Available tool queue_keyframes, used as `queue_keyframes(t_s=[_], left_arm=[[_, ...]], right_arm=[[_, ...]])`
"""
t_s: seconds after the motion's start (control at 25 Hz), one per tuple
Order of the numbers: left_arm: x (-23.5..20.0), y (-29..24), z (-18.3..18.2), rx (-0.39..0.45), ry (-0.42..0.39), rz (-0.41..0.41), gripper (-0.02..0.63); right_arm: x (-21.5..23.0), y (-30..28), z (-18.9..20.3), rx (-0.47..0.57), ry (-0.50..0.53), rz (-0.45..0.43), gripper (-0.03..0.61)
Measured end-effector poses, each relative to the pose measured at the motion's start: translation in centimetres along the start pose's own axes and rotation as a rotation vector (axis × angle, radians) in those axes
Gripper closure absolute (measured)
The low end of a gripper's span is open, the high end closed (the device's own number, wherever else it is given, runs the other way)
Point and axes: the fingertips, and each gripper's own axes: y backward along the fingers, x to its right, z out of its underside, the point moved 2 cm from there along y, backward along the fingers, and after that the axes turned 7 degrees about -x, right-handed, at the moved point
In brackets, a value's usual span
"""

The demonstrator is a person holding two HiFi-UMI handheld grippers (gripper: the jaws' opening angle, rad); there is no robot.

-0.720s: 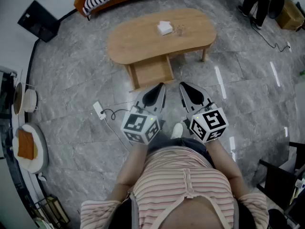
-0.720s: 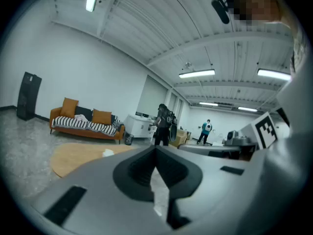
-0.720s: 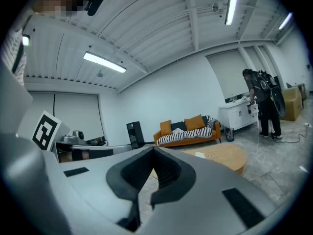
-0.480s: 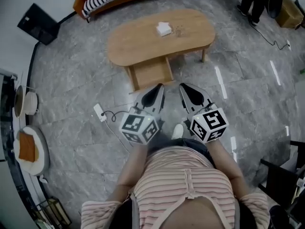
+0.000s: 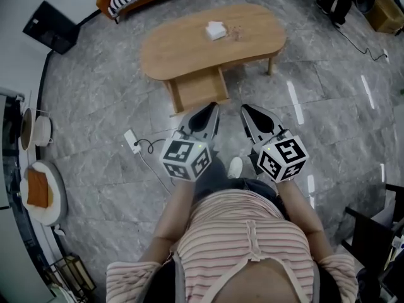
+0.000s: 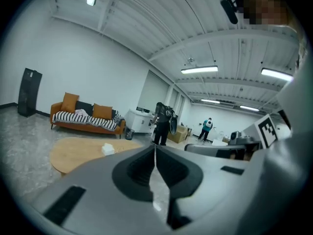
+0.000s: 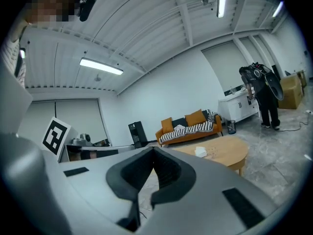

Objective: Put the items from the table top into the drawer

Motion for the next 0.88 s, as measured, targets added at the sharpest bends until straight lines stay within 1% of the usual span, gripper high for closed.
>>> queue_keyframes(t_s=[0.12,0.28,0.44,0.6,0.72,0.88], left_arm=[[-0.5,-0.3,0.4,-0.026,0.000,-0.027,0.598],[-1.4,-1.0,-0.1,-0.048,-0.040,-0.080,0.598],[-2.7,-2.8,-0.7,-0.064,-0.034,-0.078,0.598],[-4.5,-5.0,-1.2,-0.069,-0.019,-0.068,0.598],[-6.0,-7.5,-1.7,-0.072,0.007,-0.062,0.598],[-7.8,-11.5,-2.6,-0.086,0.034,-0.058,0.598]], right_arm=[[0.5,-0.3,0.6,-0.024,-0.032,-0.004,0.569],[1.5,-0.6,0.6,-0.037,-0.082,-0.005,0.569],[3.5,-1.2,0.7,-0.036,-0.126,0.023,0.569],[5.8,-2.1,0.5,-0.040,-0.140,0.068,0.569],[7.7,-3.4,0.1,-0.059,-0.148,0.088,0.569],[10.7,-5.9,-0.8,-0.098,-0.150,0.094,0.569]])
